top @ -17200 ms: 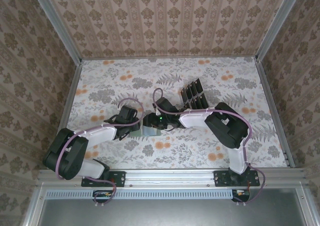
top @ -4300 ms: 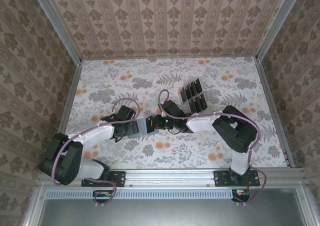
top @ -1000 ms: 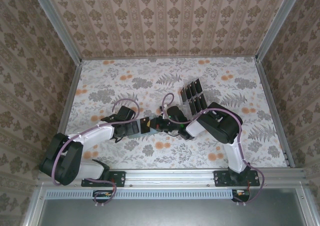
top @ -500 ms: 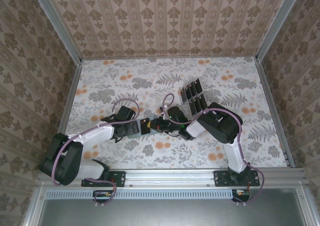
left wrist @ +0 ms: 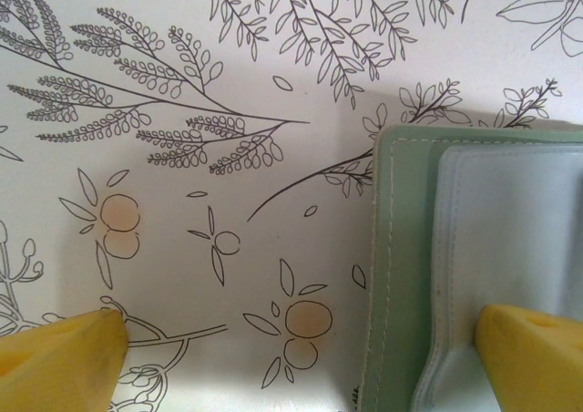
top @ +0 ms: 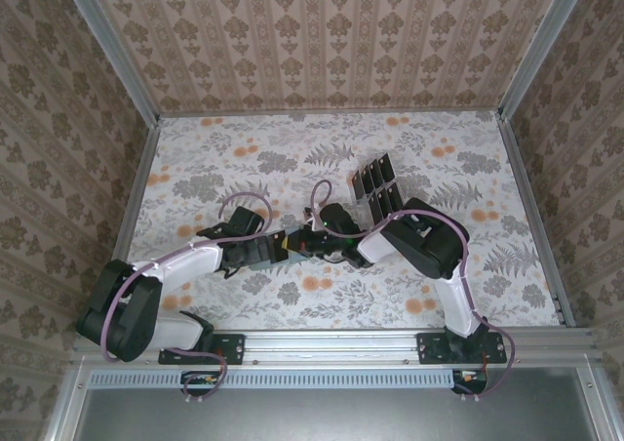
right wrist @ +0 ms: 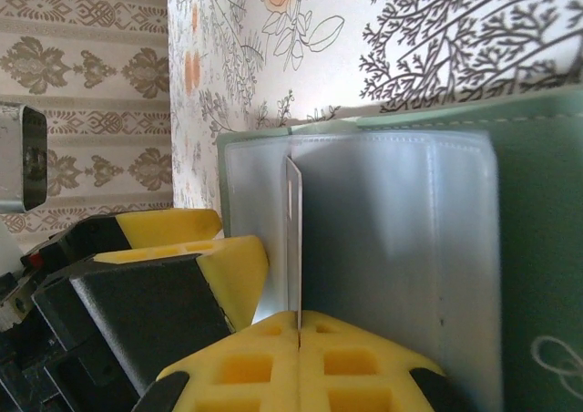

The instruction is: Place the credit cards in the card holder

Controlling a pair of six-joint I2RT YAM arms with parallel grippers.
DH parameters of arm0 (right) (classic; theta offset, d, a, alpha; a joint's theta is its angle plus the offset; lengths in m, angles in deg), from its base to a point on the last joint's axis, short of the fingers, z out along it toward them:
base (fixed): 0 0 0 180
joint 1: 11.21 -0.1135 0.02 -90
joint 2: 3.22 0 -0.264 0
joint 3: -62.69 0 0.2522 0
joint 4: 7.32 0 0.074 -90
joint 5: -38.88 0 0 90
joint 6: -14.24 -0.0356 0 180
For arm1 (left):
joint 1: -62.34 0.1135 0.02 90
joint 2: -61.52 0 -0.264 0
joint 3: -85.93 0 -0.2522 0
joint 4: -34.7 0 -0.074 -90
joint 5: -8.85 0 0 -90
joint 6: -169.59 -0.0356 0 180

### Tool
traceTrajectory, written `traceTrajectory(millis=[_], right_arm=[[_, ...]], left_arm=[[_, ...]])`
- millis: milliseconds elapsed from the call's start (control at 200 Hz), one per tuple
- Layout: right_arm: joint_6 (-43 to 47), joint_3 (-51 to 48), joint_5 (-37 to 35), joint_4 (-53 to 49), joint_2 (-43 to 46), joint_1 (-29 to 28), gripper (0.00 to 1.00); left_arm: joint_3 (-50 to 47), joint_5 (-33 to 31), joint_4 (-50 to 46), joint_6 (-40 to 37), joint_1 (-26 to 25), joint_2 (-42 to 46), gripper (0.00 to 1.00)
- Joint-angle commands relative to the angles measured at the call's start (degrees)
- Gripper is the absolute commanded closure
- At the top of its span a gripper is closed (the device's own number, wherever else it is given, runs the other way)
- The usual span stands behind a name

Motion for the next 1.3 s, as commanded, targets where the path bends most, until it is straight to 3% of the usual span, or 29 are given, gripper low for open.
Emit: traceTrajectory(millis=[0,255,470,620,1085,1295], right_arm=[[0.6,1.7,1.6,-4.6,-2.0,-0.9,1.00],[2.1,4.8,1.7,-10.0,-2.4,-1.6,1.00],[7.1,6.9,-0.2,-20.3,2.3,-1.7,0.63],[10.6,7.8,-3.5,-27.0,4.5,-1.6,0.53],[11.8,5.7,-14.3,-41.1,8.0,0.3,0.52],[14.4,6.7,-14.6,-44.8,11.0,0.4,0.52]], left_arm=[[-1.1,-1.4,-3.8,0.1,0.5,-0.5,0.00],[0.5,-0.8,-4.3,-0.4,0.6,0.2,0.00],[1.3,1.7,-5.1,-0.1,4.2,4.9,0.00],[1.6,2.0,-5.4,-0.6,7.1,8.5,0.00],[2.4,2.0,-4.7,-2.2,8.2,8.6,0.00],[1.8,2.9,-2.5,-1.6,8.1,6.1,0.00]])
